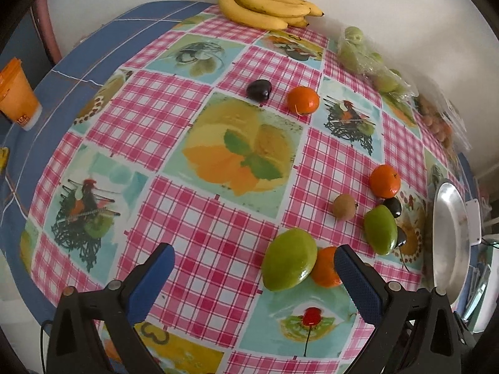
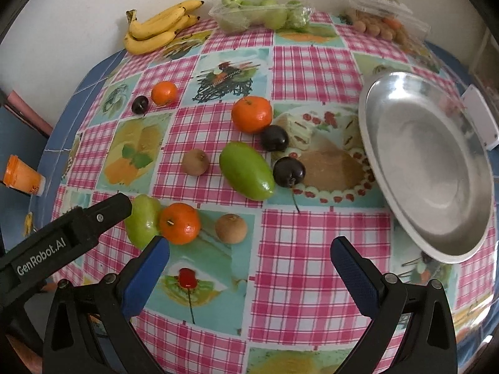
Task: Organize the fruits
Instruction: 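Grasp the green mango with the left tool while the right tool grasps a brown kiwi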
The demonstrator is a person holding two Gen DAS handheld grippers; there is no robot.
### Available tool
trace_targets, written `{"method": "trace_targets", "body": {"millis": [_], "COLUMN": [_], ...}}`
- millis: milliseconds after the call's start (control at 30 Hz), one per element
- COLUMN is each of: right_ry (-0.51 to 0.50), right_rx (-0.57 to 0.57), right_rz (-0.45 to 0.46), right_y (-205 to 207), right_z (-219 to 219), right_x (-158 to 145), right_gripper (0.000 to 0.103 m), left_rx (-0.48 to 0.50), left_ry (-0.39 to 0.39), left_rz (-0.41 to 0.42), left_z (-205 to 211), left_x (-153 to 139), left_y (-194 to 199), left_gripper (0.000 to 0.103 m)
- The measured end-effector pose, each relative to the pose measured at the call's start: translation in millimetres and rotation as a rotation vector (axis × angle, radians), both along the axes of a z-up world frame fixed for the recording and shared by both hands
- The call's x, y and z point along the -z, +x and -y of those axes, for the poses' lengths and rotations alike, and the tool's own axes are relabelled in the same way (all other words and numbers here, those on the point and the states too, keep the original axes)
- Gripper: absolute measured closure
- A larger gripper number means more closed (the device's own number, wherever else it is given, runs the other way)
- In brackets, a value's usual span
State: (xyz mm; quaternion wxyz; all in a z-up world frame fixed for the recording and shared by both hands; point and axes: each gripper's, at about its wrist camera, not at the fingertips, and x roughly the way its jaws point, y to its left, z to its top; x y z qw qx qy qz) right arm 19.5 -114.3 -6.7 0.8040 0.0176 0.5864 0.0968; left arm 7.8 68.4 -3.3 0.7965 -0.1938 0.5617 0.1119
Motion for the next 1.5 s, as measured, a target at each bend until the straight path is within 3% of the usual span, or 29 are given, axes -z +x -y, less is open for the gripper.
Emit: {"method": "trace_targets", "body": {"millis": [167, 200, 267, 400, 467, 700, 1033, 1367, 1500], "right_ry": [-0.019, -0.022, -0.027, -0.027, -0.026, -0.018, -0.018, -0.029, -0.035], "right_rx": [-0.023, -0.034, -0.046, -0.055, -0.054, -0.055, -0.054, -0.061, -0.072], "right_rz": [-0.005, -0.003, -0.004, -0.014, -0.023, -0.045, -0.053, -0.055, -0.053], "right_y": [1.3, 1.6, 3.4, 6.0, 6.9, 8.2, 8.2, 10.4, 10.1], "right_z": [-7.5, -9.7, -14.0, -17.9, -18.0, -18.4, -19.6, -23.3, -25.1], "right_x": [6.0, 6.5, 9.1, 15.6, 18.5, 24.9, 25.8, 30.0, 31.0], "right_gripper": [0.004, 0.009, 0.029, 0.043, 0.056, 0.064, 0.067, 0.067, 0.076], "left_rx": [0.002, 0.005, 0.017, 0.043, 0.057, 0.092, 0.009, 0.074, 0.079], "left_ry": [-0.057, -0.07, -0.085, -0.114, -0.127, -0.125, -0.063, -0.071, -0.053], "left_rz": [-0.011, -0.014, -0.025, -0.04, -0.045, -0.047, -0.013, -0.037, -0.062], "left_z": [1.5, 2.2, 5.0, 11.0, 13.8, 18.8, 1.5, 14.5, 15.5], "left_x": [6.2, 7.4, 11.2, 16.5, 17.8, 17.8, 8.8, 18.4, 25.4], "left_y": [5.1, 5.7, 8.3, 10.5, 10.7, 12.8, 9.9, 12.4, 14.1], "left_gripper": [0.006, 0.01, 0.015, 0.03, 0.036, 0.051, 0.053, 0.051, 0.06]}}
